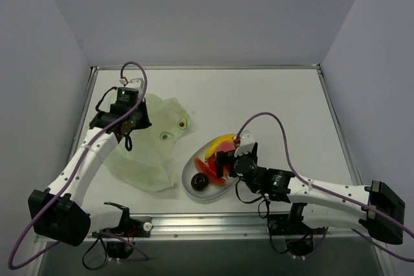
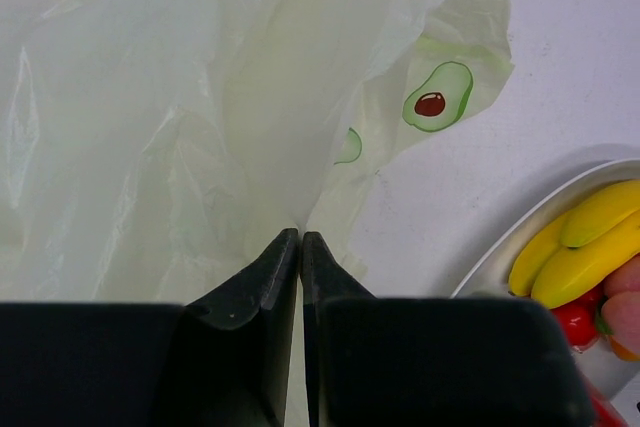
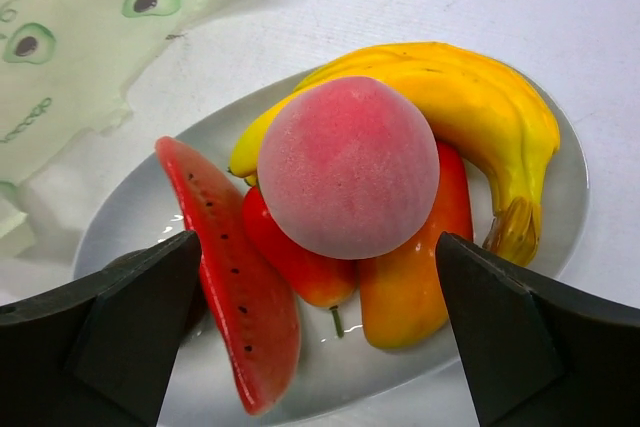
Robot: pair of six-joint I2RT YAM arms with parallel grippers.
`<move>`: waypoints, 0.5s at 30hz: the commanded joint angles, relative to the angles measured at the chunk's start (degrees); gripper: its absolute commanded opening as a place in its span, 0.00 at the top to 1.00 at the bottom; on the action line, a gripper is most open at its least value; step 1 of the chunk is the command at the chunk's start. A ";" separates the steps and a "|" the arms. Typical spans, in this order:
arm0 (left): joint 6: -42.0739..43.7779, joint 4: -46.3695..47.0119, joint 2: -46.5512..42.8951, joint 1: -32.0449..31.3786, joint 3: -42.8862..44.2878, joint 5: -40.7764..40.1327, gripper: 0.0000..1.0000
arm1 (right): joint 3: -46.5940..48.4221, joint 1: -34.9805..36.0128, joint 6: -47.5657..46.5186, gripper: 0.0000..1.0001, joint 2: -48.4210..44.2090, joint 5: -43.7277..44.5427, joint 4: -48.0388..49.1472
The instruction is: Take the fake fruits out of the plastic bag
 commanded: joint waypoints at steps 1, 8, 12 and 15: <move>0.31 2.00 0.27 0.17 2.02 1.68 0.94 | 3.55 0.24 -0.44 0.00 -4.00 -1.57 -2.88; -1.27 4.12 2.38 0.17 6.76 3.53 0.94 | 9.88 0.50 -3.95 0.00 -9.98 -2.81 -7.71; -1.19 5.00 2.73 0.17 8.88 3.63 0.86 | 15.41 0.59 -8.35 0.00 -13.75 3.33 -11.49; -0.31 5.00 2.12 0.17 9.23 2.57 0.68 | 20.24 0.50 -11.15 0.00 -16.04 10.43 -15.70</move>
